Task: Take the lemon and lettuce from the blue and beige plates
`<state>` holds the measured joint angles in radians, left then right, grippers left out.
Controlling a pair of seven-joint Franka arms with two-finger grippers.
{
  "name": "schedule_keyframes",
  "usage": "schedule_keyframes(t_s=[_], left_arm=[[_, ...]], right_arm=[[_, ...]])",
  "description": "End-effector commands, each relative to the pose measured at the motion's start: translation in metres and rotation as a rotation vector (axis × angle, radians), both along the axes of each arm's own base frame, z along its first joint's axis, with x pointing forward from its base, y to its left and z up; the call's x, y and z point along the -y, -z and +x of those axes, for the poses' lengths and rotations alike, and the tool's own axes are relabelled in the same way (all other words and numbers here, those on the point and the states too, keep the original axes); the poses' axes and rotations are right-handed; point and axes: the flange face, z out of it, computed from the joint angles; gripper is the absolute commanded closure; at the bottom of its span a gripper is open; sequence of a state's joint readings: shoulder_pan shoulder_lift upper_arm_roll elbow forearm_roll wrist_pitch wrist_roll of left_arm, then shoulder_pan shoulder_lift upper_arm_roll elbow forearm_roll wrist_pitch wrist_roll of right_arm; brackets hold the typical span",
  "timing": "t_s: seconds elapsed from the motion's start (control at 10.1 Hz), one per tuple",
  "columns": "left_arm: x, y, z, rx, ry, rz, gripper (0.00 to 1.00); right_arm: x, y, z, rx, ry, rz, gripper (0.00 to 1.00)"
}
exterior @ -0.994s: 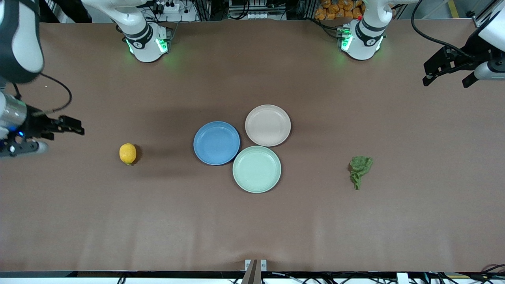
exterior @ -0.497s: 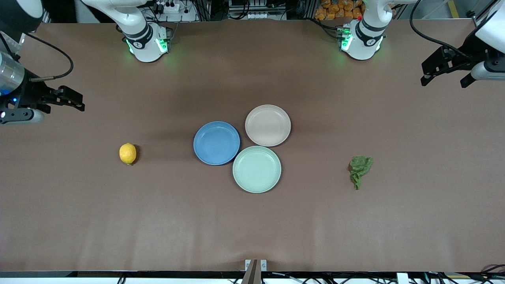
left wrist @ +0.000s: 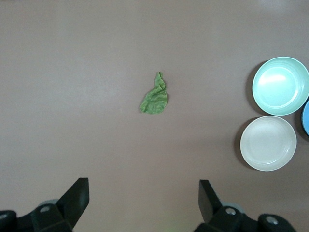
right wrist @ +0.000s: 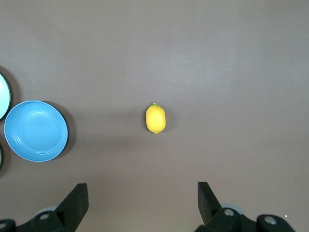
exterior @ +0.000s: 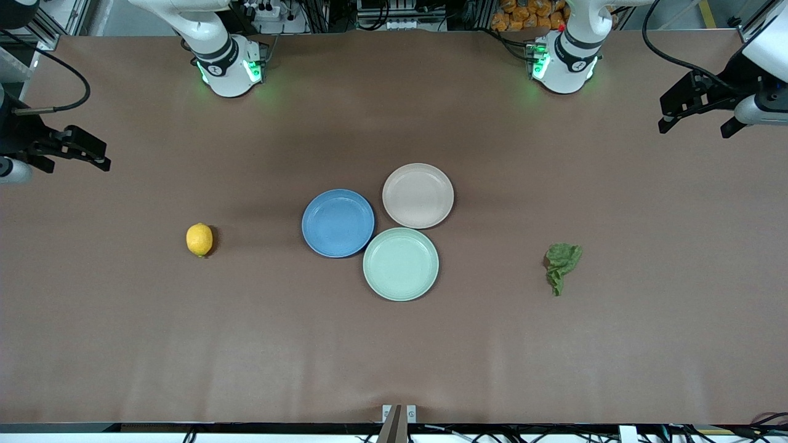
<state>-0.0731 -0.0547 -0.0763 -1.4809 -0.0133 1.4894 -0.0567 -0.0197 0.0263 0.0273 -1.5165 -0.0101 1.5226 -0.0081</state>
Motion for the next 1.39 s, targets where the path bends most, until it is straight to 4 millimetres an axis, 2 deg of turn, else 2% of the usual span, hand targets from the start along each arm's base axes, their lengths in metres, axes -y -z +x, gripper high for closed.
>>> schedule_keyframes(t_s=[0.0, 0.5, 1.29], left_arm=[[-0.004, -0.002, 0.0, -0.008, 0.008, 0.008, 0.0], [-0.002, 0.002, 0.0, -0.017, -0.019, 0.006, 0.0], [-0.003, 0.004, 0.001, -0.019, -0.009, 0.007, 0.0]], right_arm=[[0.006, -0.01, 0.0, 0.011, 0.019, -0.011, 0.0], [0.01, -0.015, -0.005, -0.012, 0.023, -0.01, 0.0], [0.016, -0.009, 0.004, 0.008, 0.032, -0.012, 0.0]])
